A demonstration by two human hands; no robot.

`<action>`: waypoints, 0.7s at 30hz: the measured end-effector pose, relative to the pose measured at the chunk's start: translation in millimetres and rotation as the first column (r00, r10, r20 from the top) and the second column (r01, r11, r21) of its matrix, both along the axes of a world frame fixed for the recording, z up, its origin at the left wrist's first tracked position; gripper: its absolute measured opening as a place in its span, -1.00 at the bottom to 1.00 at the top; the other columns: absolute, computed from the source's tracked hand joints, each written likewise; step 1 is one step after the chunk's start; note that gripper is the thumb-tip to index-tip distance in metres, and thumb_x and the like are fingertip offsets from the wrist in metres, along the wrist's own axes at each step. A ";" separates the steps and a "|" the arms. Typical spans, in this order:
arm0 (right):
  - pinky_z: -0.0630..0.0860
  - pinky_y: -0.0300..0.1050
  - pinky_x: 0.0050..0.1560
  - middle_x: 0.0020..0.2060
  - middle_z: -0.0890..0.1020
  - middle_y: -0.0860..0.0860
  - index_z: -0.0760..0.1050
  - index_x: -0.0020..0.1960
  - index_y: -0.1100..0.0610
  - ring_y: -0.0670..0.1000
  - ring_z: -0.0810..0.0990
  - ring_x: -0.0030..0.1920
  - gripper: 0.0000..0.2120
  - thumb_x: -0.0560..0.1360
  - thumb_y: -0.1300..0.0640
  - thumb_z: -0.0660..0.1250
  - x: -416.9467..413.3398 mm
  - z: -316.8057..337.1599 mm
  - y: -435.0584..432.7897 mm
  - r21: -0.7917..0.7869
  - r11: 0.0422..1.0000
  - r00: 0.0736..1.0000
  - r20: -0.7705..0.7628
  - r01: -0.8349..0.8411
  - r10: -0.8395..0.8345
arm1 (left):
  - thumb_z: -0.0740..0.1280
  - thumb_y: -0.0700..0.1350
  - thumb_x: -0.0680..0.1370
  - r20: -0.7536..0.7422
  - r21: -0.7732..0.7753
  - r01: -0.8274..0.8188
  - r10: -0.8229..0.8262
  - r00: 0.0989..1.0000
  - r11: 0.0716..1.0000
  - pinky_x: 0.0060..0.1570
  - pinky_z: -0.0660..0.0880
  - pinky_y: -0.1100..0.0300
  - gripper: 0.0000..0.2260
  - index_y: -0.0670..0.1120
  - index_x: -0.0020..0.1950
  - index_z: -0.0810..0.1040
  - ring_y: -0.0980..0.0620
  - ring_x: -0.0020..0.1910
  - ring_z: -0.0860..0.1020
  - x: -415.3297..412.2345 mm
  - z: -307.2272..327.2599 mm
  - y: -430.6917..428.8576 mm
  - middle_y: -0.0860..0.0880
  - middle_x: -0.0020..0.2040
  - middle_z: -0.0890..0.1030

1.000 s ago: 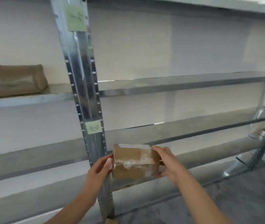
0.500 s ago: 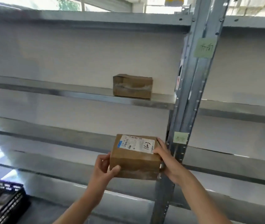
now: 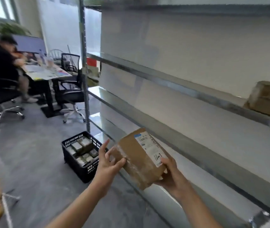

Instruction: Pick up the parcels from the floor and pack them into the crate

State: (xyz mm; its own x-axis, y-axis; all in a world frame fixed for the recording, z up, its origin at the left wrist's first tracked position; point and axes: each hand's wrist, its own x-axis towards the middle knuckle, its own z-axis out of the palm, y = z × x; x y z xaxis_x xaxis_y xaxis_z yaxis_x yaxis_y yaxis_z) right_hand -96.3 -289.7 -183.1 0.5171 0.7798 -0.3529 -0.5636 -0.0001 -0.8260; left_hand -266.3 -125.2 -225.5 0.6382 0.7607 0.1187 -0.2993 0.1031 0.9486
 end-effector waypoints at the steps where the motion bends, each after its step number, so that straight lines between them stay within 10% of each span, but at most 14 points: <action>1: 0.42 0.52 0.13 0.13 0.62 0.19 0.40 0.33 0.06 0.23 0.58 0.07 -0.42 0.36 0.10 0.52 -9.4 -8.2 20.0 -0.002 0.999 0.999 -0.008 -0.035 0.035 | 0.46 -0.23 0.48 -0.013 -0.050 -0.085 0.084 0.996 0.995 0.12 0.56 -0.01 -0.41 0.15 0.36 0.25 -0.02 0.16 0.61 -7.3 -5.8 12.5 -0.16 0.34 0.48; 5: 0.51 0.44 0.08 0.17 0.61 0.21 0.48 0.29 0.12 0.26 0.57 0.17 -0.54 0.43 0.14 0.48 -30.0 -43.5 91.1 -0.023 0.984 0.984 -0.033 -0.174 0.173 | 0.36 -0.14 0.56 -0.150 -0.130 -0.345 0.326 0.934 0.930 -0.17 0.58 0.22 -0.70 0.03 0.12 0.25 0.24 -0.14 0.64 -22.5 -31.6 55.9 -0.07 0.15 0.47; 12: 0.62 0.22 -0.10 0.06 0.68 0.15 0.38 0.25 0.10 0.31 0.67 -0.02 -0.50 0.39 0.15 0.51 -27.3 -97.3 196.1 -0.227 0.926 0.932 0.137 -0.301 0.337 | 0.35 0.46 0.32 -0.368 -0.178 -0.319 0.237 0.899 0.931 0.29 0.46 -0.07 -0.38 0.42 0.25 0.12 -0.01 0.35 0.43 -18.0 -95.0 127.9 0.06 0.42 0.31; 21: 0.63 0.02 -0.32 0.08 0.57 0.07 0.42 0.16 -0.07 0.13 0.69 -0.05 -0.55 0.38 0.12 0.55 42.3 -150.3 363.1 -0.443 0.815 0.824 0.244 -0.374 0.511 | 0.46 0.26 0.34 -0.429 -0.480 -0.309 0.088 0.899 0.821 0.01 0.56 -0.09 -0.31 0.51 0.34 0.16 -0.02 0.27 0.51 24.0 -150.7 255.2 0.16 0.38 0.45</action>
State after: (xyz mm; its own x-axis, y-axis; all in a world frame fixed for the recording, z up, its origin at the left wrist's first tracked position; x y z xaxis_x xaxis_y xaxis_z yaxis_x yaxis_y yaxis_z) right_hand -54.0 73.5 -333.4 0.2841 0.8032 -0.5236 -0.1129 -0.5142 -0.8502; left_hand -242.3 130.0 -376.1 0.3755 0.7474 -0.5481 -0.0070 0.5936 0.8047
